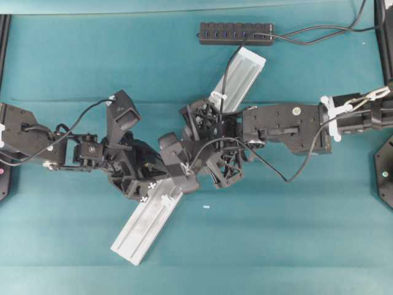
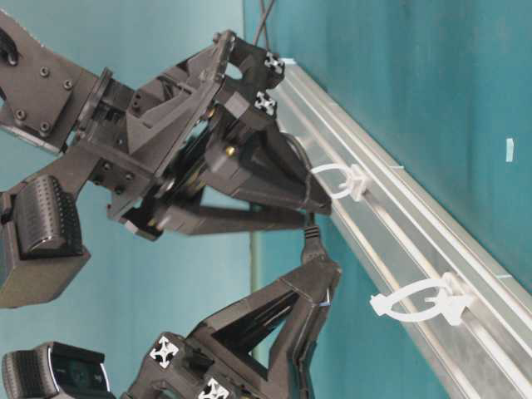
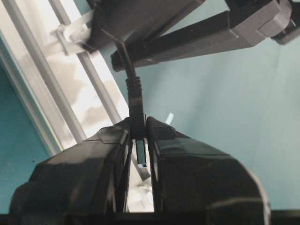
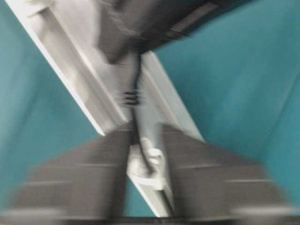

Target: Pass the USB cable through three rings with both arms.

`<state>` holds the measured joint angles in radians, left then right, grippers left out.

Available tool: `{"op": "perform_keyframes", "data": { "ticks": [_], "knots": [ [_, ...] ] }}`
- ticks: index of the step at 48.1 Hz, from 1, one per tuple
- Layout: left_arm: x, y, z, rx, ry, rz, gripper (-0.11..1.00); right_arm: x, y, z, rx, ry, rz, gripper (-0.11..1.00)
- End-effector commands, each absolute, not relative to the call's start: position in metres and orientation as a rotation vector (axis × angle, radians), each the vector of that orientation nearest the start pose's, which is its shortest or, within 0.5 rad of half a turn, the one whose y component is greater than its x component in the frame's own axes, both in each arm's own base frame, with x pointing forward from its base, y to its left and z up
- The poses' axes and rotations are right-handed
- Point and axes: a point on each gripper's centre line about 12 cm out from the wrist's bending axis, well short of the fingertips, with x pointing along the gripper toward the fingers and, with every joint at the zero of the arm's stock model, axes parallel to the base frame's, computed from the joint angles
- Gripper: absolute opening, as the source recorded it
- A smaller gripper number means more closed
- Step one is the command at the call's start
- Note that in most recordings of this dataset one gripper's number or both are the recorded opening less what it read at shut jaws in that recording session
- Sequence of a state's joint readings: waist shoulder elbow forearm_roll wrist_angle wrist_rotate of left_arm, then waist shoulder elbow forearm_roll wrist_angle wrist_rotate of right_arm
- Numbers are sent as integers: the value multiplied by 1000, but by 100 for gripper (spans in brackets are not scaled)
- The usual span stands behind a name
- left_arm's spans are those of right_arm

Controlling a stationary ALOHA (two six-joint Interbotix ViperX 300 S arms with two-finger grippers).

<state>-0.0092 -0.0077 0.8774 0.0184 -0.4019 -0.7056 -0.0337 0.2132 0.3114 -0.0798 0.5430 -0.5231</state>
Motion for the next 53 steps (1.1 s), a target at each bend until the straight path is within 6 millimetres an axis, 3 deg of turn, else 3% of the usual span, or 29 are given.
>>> {"op": "perform_keyframes", "data": {
  "ticks": [1,4,18,31,34,46,49,53],
  "knots": [
    [358,-6,165,-673,397,117,11,441,-22,157,-564,1038,253,13],
    [357,-6,165,-673,400,118,11,442,-21,158,-572,1035,258,6],
    [355,-6,166,-656,400,114,11,443,-18,159,-599,1031,278,6],
    [340,-8,162,-660,443,125,10,445,-18,155,-668,1039,324,6],
    [336,-8,165,-661,443,125,20,446,-18,153,-689,1043,340,6],
    [322,-9,179,-644,484,133,88,452,-14,148,-746,1042,385,6],
    [316,-10,184,-638,506,137,97,452,-12,146,-758,1048,398,6],
    [305,-11,194,-625,528,137,97,451,-10,144,-782,1060,424,6]
  ]
}}
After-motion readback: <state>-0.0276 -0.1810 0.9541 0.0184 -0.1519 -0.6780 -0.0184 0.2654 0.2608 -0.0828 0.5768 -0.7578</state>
